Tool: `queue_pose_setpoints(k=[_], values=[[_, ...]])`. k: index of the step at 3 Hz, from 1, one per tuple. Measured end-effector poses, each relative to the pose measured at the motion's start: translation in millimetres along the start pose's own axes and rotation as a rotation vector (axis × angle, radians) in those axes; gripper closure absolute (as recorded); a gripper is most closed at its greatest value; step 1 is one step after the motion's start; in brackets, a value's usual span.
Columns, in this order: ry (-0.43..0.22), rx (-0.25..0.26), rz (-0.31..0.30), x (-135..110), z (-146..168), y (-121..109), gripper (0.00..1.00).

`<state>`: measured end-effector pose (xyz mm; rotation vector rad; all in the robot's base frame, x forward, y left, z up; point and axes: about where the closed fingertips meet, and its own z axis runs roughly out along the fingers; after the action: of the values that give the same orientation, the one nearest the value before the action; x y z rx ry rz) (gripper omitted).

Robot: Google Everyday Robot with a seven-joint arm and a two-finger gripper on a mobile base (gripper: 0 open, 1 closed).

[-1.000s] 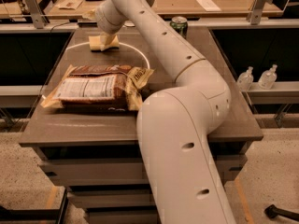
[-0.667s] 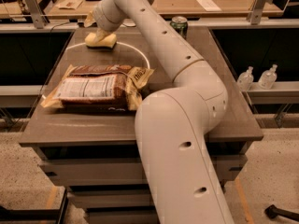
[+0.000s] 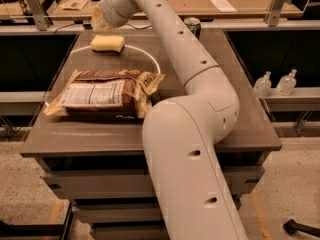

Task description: Move sponge near brown chip bag

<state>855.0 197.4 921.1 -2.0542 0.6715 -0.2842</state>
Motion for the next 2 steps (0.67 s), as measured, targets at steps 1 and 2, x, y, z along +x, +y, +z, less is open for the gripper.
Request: queue_pose_setpoints(k=[1, 2], values=[[-0.04, 0.1, 0.005, 3, -14, -12, 0.49], [-0.049, 0.124, 0.015, 1, -31, -18, 0.27]])
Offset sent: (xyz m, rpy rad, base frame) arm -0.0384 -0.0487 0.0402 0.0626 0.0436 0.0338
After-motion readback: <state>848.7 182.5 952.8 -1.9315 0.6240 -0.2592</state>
